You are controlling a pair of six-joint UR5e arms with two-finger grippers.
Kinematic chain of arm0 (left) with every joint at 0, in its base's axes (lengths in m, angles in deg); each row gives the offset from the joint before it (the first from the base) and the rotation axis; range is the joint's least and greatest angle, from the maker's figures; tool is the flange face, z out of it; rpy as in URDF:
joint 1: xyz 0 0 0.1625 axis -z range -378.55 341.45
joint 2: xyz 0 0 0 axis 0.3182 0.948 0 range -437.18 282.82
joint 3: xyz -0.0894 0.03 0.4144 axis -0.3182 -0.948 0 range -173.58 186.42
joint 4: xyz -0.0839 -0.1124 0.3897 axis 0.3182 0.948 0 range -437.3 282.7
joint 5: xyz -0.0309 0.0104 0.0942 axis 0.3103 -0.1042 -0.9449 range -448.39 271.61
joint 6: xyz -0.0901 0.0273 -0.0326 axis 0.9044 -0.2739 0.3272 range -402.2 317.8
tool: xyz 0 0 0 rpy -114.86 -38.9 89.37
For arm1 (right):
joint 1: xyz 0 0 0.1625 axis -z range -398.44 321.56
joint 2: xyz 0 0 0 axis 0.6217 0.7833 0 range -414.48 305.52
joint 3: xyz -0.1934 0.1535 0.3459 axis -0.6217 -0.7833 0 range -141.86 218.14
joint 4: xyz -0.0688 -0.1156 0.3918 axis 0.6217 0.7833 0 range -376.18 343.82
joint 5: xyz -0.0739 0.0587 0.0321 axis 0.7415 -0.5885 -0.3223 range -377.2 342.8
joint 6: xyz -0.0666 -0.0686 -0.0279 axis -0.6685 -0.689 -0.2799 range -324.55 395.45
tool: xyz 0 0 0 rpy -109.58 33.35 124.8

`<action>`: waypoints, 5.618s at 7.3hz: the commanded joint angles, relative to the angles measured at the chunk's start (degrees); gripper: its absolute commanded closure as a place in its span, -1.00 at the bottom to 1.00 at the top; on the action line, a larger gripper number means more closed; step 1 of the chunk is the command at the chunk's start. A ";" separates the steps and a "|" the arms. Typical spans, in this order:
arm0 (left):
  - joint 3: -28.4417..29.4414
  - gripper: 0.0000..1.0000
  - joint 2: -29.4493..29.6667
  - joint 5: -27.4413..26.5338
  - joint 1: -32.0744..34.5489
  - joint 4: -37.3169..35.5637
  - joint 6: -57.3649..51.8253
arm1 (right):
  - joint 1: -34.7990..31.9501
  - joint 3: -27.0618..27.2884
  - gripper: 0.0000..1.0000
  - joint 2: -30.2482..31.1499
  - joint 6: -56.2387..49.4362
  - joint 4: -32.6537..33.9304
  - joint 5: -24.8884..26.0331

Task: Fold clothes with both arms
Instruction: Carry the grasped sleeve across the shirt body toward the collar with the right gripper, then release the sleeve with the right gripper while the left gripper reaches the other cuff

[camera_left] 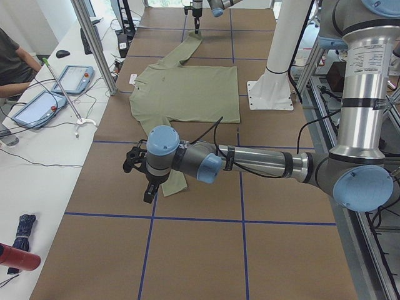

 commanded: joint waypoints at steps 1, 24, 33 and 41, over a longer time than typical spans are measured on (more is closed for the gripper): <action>0.04 -1.00 0.00 2.92 0.00 -0.18 0.28 | 0.22 4.27 1.00 -11.95 6.74 12.01 -1.34; 4.43 -1.00 0.79 2.51 -0.61 2.52 3.50 | 35.38 -29.05 -1.00 -65.19 30.67 3.07 29.77; 6.79 -1.00 -5.71 -28.84 -35.22 35.06 64.25 | 12.65 4.16 -1.00 -32.81 5.86 36.95 10.64; 11.11 -0.77 -4.30 -29.93 -37.18 35.06 64.00 | 8.92 8.31 -1.00 -25.12 -0.61 36.77 8.50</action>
